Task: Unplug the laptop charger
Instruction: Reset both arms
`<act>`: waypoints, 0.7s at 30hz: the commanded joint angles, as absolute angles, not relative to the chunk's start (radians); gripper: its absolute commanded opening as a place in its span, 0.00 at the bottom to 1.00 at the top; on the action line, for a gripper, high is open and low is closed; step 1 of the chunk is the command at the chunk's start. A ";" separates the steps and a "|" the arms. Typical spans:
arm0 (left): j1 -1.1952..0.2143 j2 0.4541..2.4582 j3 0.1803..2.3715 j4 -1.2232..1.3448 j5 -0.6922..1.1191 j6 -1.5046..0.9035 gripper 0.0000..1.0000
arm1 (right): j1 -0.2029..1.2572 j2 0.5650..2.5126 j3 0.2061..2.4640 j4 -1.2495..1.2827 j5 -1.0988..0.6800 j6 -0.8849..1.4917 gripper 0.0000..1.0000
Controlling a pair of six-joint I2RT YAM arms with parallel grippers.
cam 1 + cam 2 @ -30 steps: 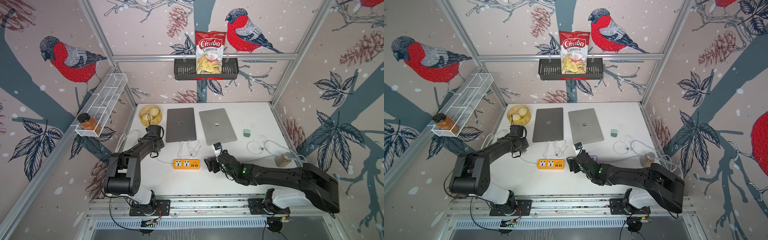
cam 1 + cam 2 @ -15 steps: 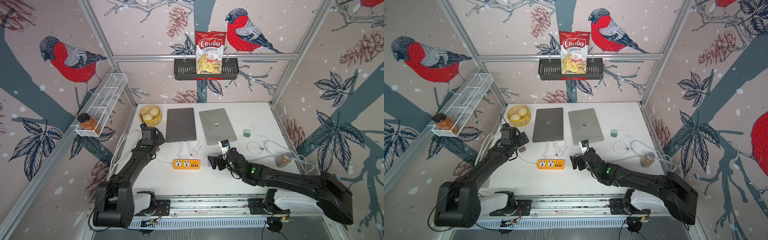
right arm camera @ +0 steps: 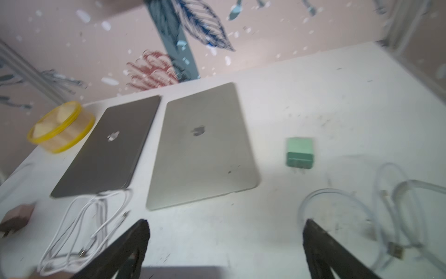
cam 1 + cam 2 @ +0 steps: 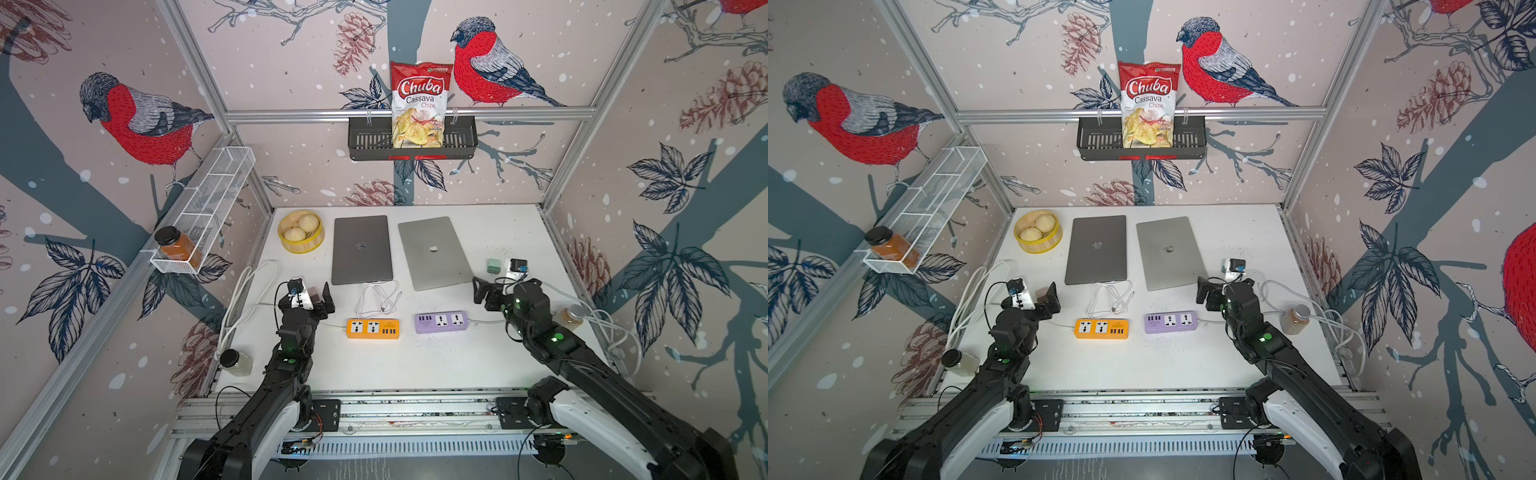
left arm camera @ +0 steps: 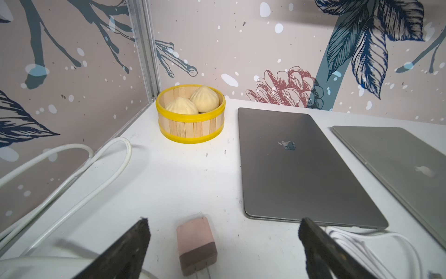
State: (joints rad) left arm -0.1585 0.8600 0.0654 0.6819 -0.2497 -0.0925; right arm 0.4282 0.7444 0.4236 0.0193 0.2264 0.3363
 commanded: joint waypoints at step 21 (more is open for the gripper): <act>-0.026 1.600 0.068 1.675 -0.170 -0.009 0.96 | 0.148 0.979 0.029 0.979 0.231 0.129 1.00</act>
State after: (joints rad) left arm -0.0280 1.5444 0.0902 1.3998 -0.2024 -0.0414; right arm 0.1566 0.9058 0.0250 0.7422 0.2348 0.1337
